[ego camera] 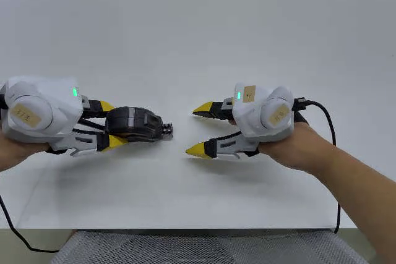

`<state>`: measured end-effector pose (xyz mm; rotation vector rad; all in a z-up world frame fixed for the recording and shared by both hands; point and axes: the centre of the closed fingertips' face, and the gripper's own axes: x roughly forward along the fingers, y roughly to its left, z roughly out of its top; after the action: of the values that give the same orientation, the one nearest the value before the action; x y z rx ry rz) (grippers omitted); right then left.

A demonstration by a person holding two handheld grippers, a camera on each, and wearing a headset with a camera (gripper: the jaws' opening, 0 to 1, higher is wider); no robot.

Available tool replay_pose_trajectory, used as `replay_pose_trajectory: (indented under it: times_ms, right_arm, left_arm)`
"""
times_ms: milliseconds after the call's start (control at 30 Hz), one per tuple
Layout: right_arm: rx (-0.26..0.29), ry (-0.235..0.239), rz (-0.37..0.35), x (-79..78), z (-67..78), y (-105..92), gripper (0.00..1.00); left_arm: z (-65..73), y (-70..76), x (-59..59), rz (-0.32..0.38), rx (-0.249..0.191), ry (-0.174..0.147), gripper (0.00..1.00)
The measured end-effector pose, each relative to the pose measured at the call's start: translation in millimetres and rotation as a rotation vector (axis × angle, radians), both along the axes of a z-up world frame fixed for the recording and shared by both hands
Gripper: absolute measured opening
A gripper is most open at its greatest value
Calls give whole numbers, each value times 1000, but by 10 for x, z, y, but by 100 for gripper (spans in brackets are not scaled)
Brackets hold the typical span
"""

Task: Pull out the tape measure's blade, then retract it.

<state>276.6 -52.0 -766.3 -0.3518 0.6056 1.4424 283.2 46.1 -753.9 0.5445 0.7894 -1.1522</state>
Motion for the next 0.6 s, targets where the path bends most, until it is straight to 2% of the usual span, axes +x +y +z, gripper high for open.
replay_pose_trajectory:
  times_ms: [167, 600]
  right_arm:
    - [4, -7, 22, 4, -29, 81, 37]
    - [24, -11, 53, -15, -62, 251, 28]
  left_arm:
    - [-4, 5, -5, -22, 13, -13, 26]
    - [-1, 0, -9, -61, 22, -21, 25]
